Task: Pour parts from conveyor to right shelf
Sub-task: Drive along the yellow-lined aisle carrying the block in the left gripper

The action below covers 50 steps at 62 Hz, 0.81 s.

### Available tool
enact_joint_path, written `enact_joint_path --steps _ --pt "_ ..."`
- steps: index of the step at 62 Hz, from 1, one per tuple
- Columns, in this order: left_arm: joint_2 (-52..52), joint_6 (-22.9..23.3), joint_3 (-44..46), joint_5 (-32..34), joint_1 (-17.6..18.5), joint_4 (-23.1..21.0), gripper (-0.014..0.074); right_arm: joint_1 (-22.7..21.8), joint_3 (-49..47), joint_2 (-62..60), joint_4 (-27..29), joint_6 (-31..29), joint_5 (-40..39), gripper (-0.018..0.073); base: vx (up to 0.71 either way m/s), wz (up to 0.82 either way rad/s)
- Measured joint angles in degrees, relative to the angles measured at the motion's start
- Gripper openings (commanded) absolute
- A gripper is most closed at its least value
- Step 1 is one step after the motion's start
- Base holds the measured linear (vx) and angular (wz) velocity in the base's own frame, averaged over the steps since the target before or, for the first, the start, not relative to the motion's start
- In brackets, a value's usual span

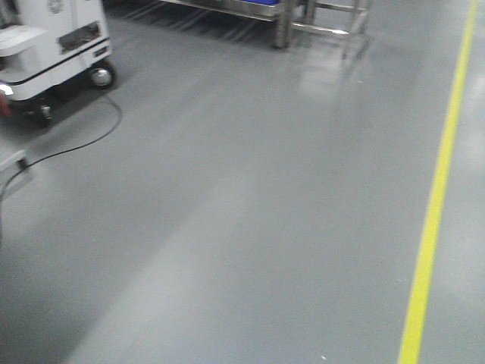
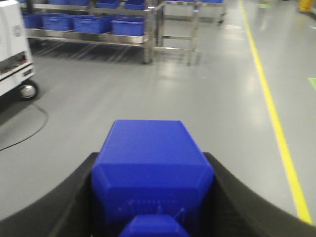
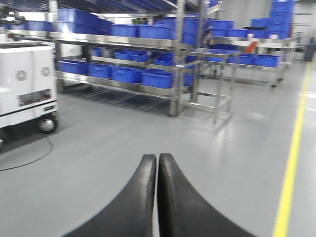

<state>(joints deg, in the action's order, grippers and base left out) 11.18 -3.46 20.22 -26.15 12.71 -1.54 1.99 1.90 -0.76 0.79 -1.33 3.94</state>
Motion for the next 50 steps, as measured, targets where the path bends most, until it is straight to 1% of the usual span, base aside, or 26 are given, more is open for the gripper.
enact_joint_path --steps 25,50 --pt "0.0 0.0 0.0 0.0 0.0 0.0 -0.0006 0.0 0.0 0.0 0.0 0.0 0.0 -0.0009 -0.08 -0.54" --pt "0.0 0.0 0.0 0.0 0.0 0.0 -0.0006 0.0 0.0 0.0 0.0 0.0 0.0 -0.0009 0.09 -0.62"
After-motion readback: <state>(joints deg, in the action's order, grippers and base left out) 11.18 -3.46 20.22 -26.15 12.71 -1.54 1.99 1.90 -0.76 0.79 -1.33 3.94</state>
